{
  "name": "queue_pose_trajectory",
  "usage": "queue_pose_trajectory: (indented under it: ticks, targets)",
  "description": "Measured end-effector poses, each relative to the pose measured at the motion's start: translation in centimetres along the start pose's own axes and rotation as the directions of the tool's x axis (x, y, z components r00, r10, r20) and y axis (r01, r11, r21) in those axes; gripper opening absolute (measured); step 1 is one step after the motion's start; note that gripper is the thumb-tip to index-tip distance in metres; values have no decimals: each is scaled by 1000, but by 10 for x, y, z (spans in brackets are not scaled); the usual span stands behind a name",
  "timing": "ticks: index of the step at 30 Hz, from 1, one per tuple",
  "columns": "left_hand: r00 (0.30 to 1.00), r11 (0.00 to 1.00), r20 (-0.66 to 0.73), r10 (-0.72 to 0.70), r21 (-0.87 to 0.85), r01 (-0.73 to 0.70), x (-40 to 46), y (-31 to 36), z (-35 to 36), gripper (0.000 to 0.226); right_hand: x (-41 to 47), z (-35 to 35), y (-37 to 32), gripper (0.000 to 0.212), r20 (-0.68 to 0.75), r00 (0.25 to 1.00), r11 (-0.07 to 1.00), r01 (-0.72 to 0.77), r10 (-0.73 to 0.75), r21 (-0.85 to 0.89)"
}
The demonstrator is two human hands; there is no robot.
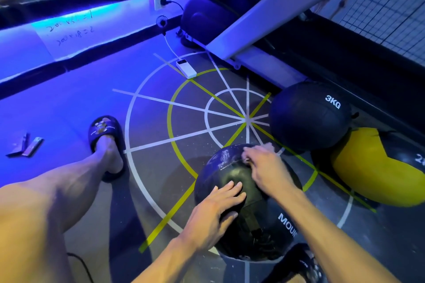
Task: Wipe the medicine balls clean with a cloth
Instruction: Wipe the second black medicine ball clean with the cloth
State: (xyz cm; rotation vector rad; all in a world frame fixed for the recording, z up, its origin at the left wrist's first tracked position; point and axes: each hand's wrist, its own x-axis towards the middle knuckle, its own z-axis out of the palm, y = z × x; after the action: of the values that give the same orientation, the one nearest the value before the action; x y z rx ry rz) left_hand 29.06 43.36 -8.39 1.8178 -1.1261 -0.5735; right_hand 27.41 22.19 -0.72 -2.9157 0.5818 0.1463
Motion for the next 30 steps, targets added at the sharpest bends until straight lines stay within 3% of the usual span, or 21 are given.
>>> queue_pose_trajectory:
  ticks: [3,5,7,10,11,14,16,18,20,23,26,28,30]
  targets:
    - [1000,1000,-4,-3,10,3,-2,-4,-3,51,8,4,-14,33,105,982,988,157,-157,14]
    - [1000,1000,6,1,-3,-1,-2,-1,-3,50,6,-5,0,35,101,980,980,159,-171,123]
    - [1000,1000,7,4,-16,-4,-1,2,-3,49,-1,-17,27,32,54,998,970,24,-38,241]
    - [1000,1000,6,4,-16,-4,0,4,-1,50,-11,-23,54,30,-58,982,956,-161,180,246]
    - [1000,1000,3,7,-18,-7,0,3,-1,50,-10,-19,50,31,-80,978,956,-168,192,240]
    - [1000,1000,-14,9,-26,-9,0,1,1,49,-3,-1,3,28,-91,996,987,-5,20,160]
    - [1000,999,-26,11,-30,-12,0,1,0,47,1,6,-29,29,-1,988,986,157,-157,50]
    - [999,1000,-37,7,-30,-8,1,0,-1,47,2,2,-33,33,117,970,975,202,-212,92]
    - [999,1000,-32,15,-24,-16,2,2,-1,49,2,-5,-10,30,91,982,976,147,-163,161]
    - [999,999,-25,39,-22,-40,4,6,0,47,-1,-15,42,29,-16,996,990,-83,86,112]
    - [999,999,-21,44,-16,-45,5,10,2,47,-9,-18,30,26,-93,978,980,-176,184,90]
    - [998,998,-28,56,5,-55,6,10,3,46,-10,-11,-8,29,-84,995,994,-38,47,102]
    - [997,997,-38,72,15,-72,5,9,2,37,-9,-1,-41,35,78,983,985,164,-169,59]
